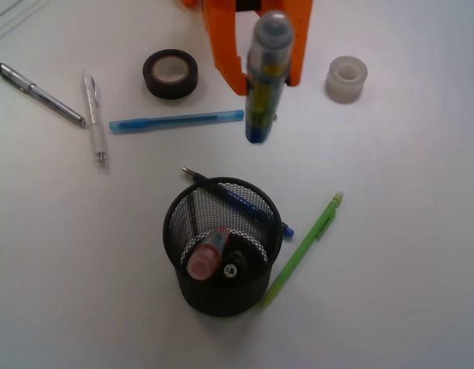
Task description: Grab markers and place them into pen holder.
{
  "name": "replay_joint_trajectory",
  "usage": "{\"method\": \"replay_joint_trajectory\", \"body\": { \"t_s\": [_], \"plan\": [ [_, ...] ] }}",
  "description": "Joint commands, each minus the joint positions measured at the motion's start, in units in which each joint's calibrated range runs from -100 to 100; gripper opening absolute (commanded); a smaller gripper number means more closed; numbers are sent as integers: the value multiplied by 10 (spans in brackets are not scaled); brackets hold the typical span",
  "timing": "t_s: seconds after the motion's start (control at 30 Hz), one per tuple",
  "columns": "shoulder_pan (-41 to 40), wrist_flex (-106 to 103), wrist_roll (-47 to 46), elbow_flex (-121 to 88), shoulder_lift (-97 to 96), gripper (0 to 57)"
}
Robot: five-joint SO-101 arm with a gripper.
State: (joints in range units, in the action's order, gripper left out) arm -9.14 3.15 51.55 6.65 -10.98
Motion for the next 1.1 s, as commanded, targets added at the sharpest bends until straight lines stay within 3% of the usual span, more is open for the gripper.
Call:
{"method": "replay_joint_trajectory", "body": {
  "t_s": [0.0,0.33,0.77,0.97,1.07],
  "plan": [
    [9,-114,-4,18,-28,4],
    [14,-250,21,14,-141,4],
    [30,-250,21,-94,-96,9],
    [30,-317,-2,-90,-96,137],
    [30,-349,-5,-95,-96,149]
  ]
}}
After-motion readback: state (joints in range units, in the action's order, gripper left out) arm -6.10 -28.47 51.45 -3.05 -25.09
